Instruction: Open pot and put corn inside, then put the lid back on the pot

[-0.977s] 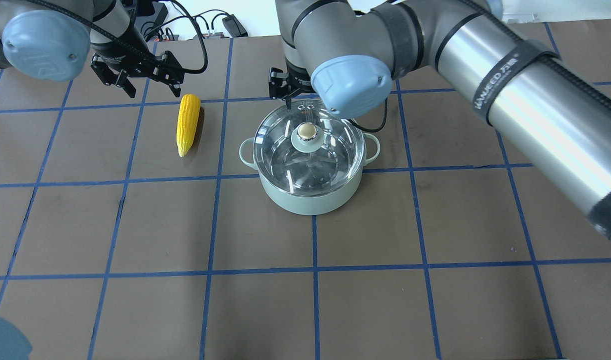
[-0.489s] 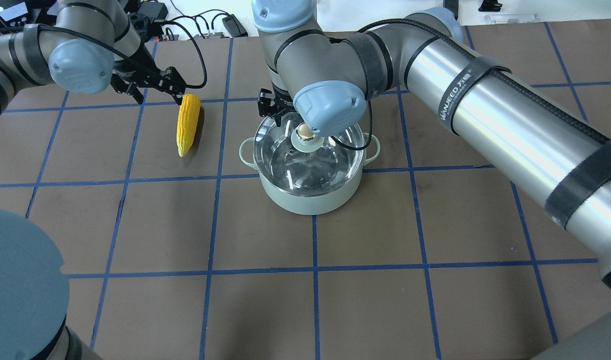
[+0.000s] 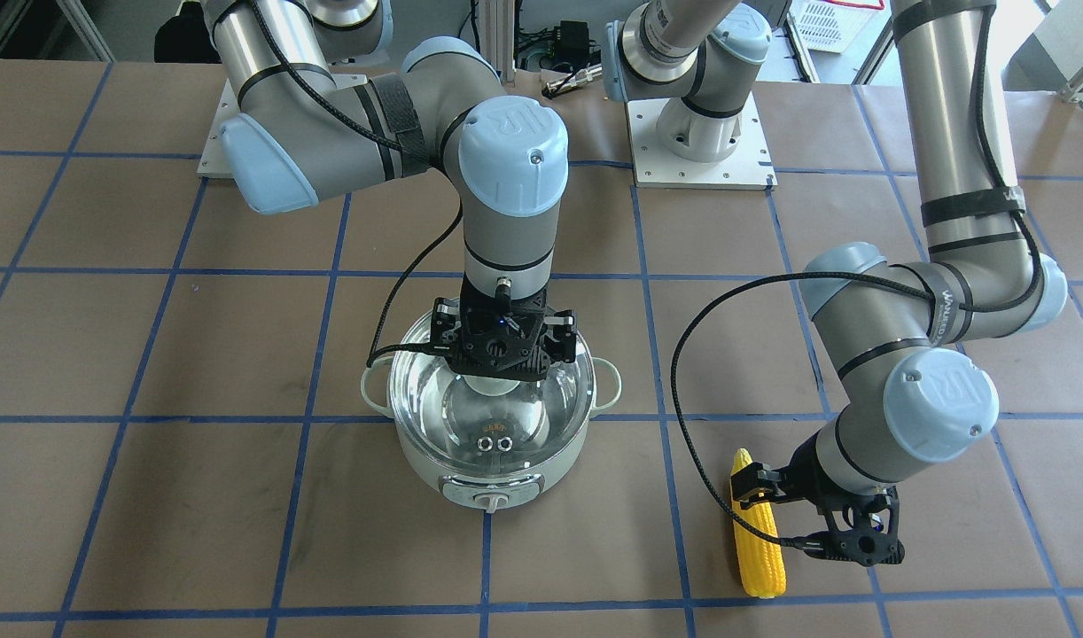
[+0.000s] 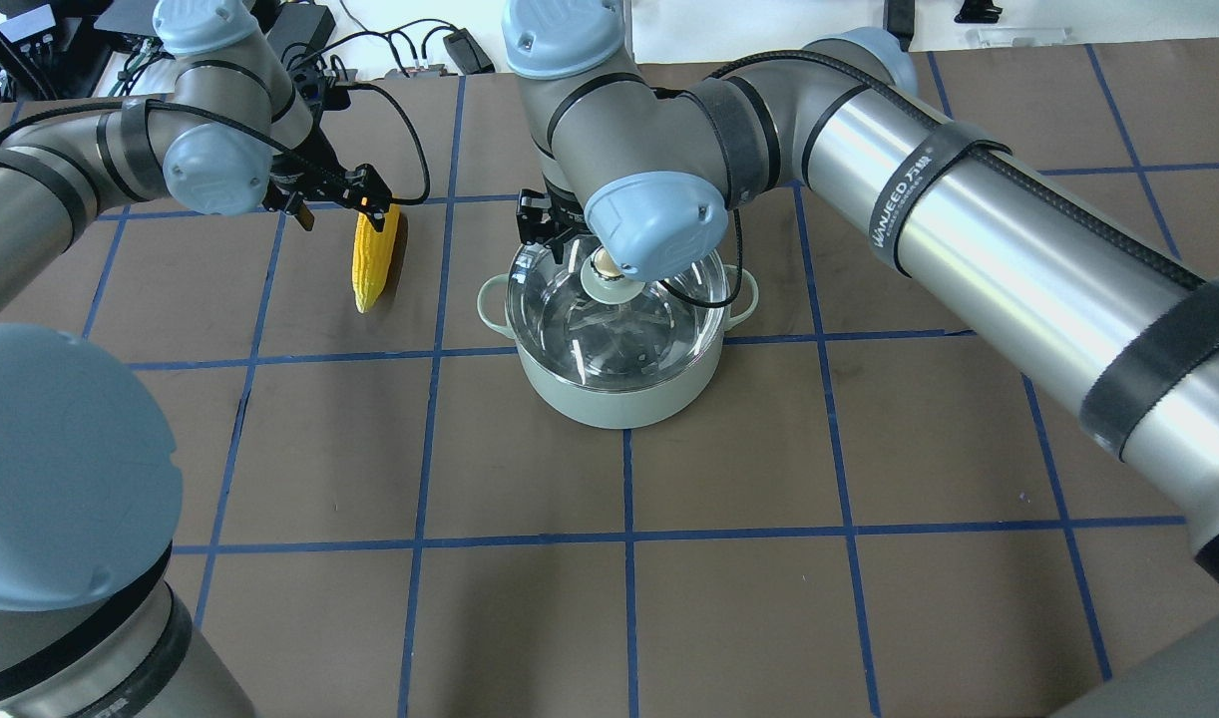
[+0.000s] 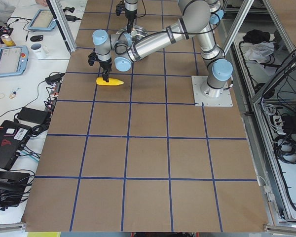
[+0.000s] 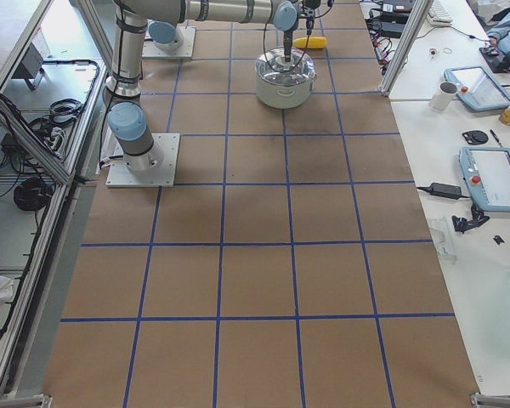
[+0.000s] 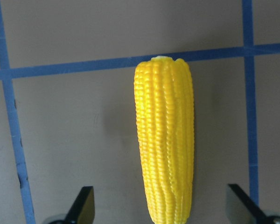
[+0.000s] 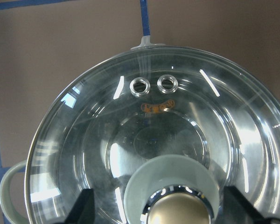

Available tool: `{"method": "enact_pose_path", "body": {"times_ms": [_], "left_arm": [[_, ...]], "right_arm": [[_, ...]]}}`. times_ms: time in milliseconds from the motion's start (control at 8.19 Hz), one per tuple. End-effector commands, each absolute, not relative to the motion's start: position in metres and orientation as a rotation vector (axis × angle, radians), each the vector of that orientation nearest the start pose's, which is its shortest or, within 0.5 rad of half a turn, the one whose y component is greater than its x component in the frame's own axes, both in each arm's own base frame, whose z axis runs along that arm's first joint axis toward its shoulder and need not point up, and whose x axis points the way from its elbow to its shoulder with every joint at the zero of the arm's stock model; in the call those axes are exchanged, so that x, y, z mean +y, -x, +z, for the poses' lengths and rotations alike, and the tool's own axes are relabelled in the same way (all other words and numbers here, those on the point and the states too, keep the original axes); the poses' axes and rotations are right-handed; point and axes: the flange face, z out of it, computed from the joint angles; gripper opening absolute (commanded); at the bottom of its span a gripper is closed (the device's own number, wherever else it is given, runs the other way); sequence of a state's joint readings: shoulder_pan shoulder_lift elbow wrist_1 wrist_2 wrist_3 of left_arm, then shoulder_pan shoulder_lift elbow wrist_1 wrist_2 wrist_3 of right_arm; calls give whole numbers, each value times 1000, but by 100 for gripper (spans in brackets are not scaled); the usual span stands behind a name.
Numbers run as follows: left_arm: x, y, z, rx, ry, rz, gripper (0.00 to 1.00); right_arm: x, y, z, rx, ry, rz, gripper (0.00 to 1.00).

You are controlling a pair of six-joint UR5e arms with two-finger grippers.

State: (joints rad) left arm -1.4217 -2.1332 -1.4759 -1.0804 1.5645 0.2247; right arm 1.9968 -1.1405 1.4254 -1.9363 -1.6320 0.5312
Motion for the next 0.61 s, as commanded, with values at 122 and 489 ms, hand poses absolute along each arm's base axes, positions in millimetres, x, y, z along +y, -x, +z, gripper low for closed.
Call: {"method": "enact_pose_path", "body": {"times_ms": [122, 489], "left_arm": [[-702, 30, 209, 3142, -113, -42, 100], [-704, 29, 187, 3151, -87, 7, 100]], "right_arm": [[-548, -388, 346, 3157, -173, -134, 21], [-544, -389, 347, 3136, -174, -84, 0]]}}
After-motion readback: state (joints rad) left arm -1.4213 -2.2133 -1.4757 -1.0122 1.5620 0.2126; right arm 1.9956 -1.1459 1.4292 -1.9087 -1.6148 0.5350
